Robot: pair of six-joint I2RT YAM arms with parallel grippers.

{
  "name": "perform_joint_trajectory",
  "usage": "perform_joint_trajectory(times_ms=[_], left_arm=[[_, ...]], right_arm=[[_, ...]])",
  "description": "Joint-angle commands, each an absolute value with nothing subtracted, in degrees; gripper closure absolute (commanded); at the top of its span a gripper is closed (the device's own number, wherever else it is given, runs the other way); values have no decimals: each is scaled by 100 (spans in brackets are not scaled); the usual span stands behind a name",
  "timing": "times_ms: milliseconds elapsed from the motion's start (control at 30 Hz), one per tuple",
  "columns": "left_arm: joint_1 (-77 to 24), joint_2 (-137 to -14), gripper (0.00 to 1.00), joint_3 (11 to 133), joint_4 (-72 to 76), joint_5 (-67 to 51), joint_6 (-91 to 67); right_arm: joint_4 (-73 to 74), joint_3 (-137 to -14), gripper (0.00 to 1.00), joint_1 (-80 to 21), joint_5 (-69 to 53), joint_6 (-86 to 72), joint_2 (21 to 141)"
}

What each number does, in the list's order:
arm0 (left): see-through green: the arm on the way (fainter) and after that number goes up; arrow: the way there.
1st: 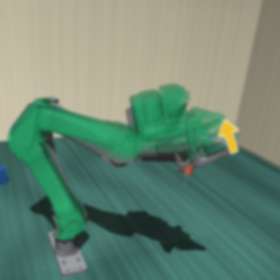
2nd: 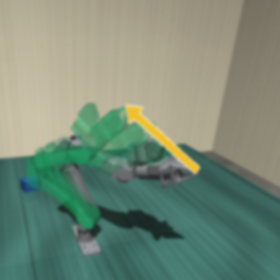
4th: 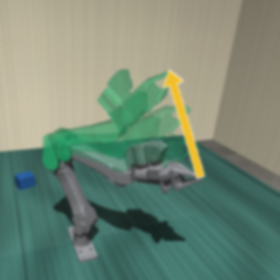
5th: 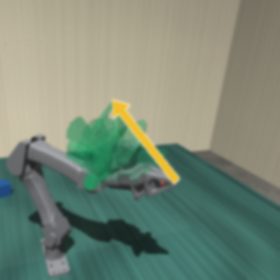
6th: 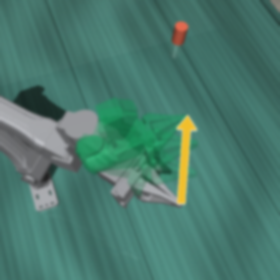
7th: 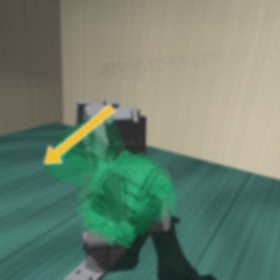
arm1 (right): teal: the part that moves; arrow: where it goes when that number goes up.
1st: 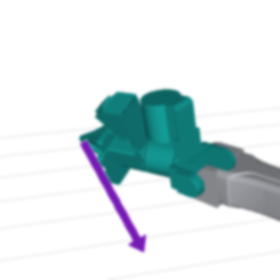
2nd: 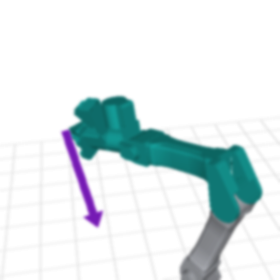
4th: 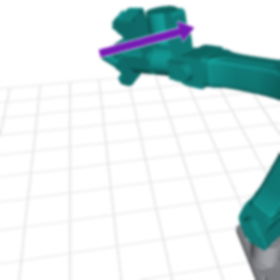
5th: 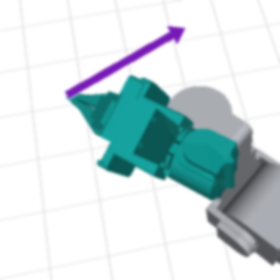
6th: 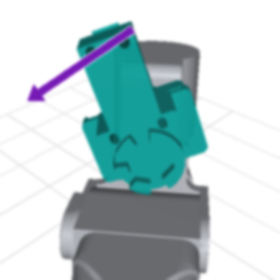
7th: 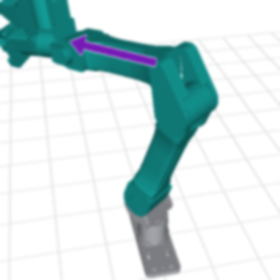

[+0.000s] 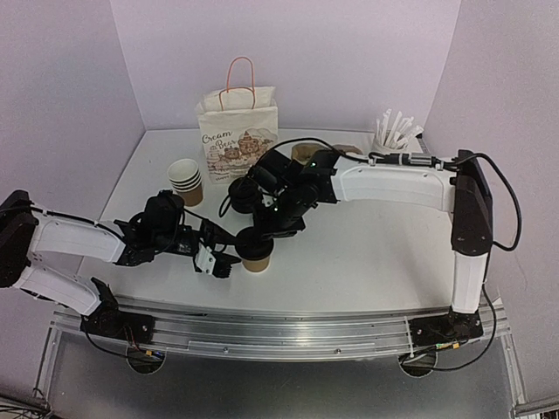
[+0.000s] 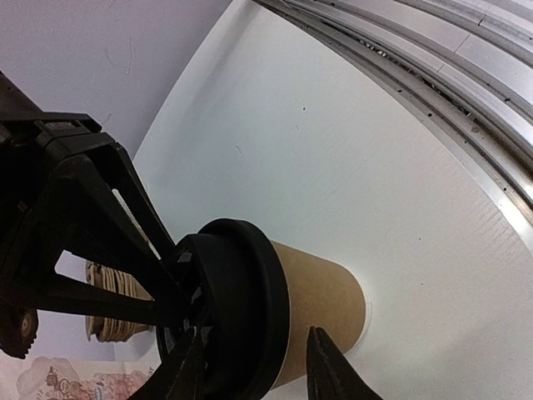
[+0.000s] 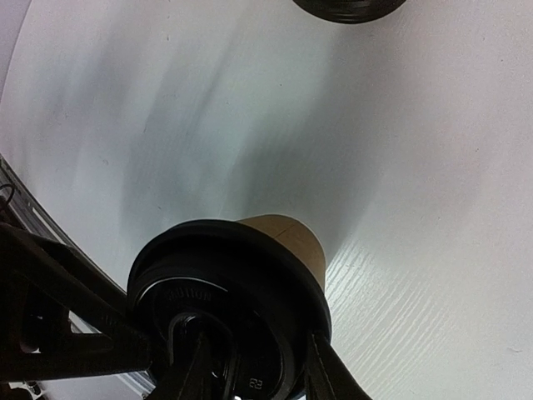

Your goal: Pack the takeout coffee

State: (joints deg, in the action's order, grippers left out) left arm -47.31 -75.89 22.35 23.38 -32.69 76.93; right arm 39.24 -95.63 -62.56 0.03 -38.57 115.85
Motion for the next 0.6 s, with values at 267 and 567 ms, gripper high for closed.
perform_joint_trajectory(times_ms=[267, 567], left_arm=[[-4823, -7151, 50, 2305, 1203, -2980, 6783], [-4825, -6530, 43, 2472, 811, -3159, 6463]], right_arm=[[4415, -9967, 65, -6320, 314, -3799, 11864], [4521, -10134, 65, -6320, 360, -3746, 11909]])
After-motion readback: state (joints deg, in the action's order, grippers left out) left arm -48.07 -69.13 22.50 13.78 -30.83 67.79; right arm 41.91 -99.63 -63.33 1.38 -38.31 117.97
